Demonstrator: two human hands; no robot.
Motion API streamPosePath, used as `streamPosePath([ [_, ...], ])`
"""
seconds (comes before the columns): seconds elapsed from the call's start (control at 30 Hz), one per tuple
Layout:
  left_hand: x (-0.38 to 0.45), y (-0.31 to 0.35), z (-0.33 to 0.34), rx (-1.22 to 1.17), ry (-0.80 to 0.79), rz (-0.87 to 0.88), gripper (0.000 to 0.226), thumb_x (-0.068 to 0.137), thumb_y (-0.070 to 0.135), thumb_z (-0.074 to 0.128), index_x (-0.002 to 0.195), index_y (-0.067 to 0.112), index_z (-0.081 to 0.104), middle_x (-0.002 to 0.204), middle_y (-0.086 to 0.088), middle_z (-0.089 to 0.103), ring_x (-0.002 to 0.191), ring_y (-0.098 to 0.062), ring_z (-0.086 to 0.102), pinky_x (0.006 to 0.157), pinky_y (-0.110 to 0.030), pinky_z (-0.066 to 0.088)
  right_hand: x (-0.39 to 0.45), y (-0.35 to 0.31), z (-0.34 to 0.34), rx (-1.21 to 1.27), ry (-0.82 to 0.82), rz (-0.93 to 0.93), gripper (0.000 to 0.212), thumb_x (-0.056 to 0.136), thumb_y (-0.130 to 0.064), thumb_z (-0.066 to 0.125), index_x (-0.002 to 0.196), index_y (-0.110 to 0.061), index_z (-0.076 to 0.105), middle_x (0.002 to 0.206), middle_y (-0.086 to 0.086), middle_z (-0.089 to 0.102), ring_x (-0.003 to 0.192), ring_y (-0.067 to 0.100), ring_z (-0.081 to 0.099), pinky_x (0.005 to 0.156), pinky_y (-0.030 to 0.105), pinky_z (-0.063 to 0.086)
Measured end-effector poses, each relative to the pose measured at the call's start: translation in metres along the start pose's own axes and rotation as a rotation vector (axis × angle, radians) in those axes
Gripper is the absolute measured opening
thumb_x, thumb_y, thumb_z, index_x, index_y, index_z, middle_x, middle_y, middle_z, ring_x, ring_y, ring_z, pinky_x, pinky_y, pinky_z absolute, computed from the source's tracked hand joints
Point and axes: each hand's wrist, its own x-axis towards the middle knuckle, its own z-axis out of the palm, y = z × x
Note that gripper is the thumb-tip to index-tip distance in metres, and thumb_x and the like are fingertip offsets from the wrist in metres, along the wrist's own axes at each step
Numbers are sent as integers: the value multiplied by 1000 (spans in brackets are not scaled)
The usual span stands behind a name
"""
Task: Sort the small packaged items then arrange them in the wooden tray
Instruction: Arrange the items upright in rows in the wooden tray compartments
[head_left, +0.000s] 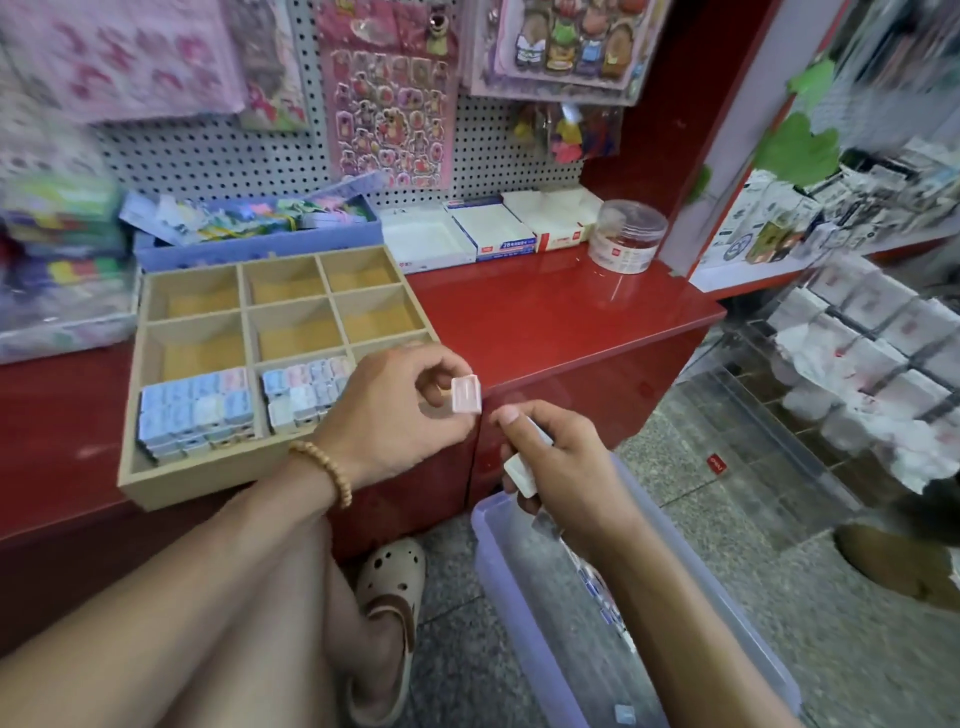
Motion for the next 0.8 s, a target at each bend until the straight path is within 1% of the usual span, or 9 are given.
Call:
streamPosePath([
  [0.1,-4,-30,-33,167,42,-105,27,65,23,82,86,32,68,81,7,63,69,-9,59,71,-22,49,13,-4,17,37,9,32,25,102,-21,54,90,-3,66,48,0,52,39,13,43,38,23,32],
  [0.2,-8,-58,-68,380,44,-218,38,61,41,74,94,22,72,83,3,62,76,-20,61,77,-34,50,24,-4,29,47,23,61,27,102,-24,54,81,-9,64,48,2,50,43,17,41,41,25,30],
  [0.27,-10,-74,-86,510,6,-312,40,66,40,80,100,20,73,88,1,63,86,-25,61,80,-37,49,30,-3,36,57,39,83,28,103,-23,54,87,-2,63,48,2,50,43,18,39,40,24,28],
  [0.33,-12,-86,-96,599,-48,-360,39,70,34,82,104,19,72,92,-1,64,94,-25,60,85,-37,48,34,-2,43,85,48,88,27,103,-24,54,88,-3,64,47,0,49,44,19,39,40,24,26],
  [0.43,-11,-94,-101,663,-94,-374,36,68,35,82,101,22,72,93,-2,63,101,-25,58,86,-36,48,39,-3,51,100,58,88,28,102,-24,54,80,-13,66,52,2,50,50,22,41,42,25,28],
  [0.5,-9,-96,-102,693,-109,-382,32,67,38,83,95,26,73,92,-1,59,102,-25,57,82,-34,49,40,-3,54,97,56,93,31,102,-26,55,75,-17,68,63,11,48,58,28,40,43,26,28],
  [0.57,-7,-97,-100,730,-127,-382,30,67,39,83,93,28,73,93,-1,58,103,-25,56,80,-33,47,40,-3,56,83,51,98,31,101,-27,56,75,-19,69,71,13,46,63,30,39,44,28,28],
  [0.63,-5,-97,-98,761,-145,-377,32,68,40,82,97,29,73,99,-2,61,105,-24,56,80,-32,46,39,-5,58,80,46,106,28,102,-27,55,80,-14,68,67,11,47,65,31,40,45,28,28],
  [0.8,-3,-101,-91,801,-161,-370,37,73,42,80,105,28,71,109,-1,62,106,-21,54,80,-31,44,37,-10,62,71,51,115,26,102,-25,54,85,-10,67,52,-7,55,61,27,46,46,28,30],
])
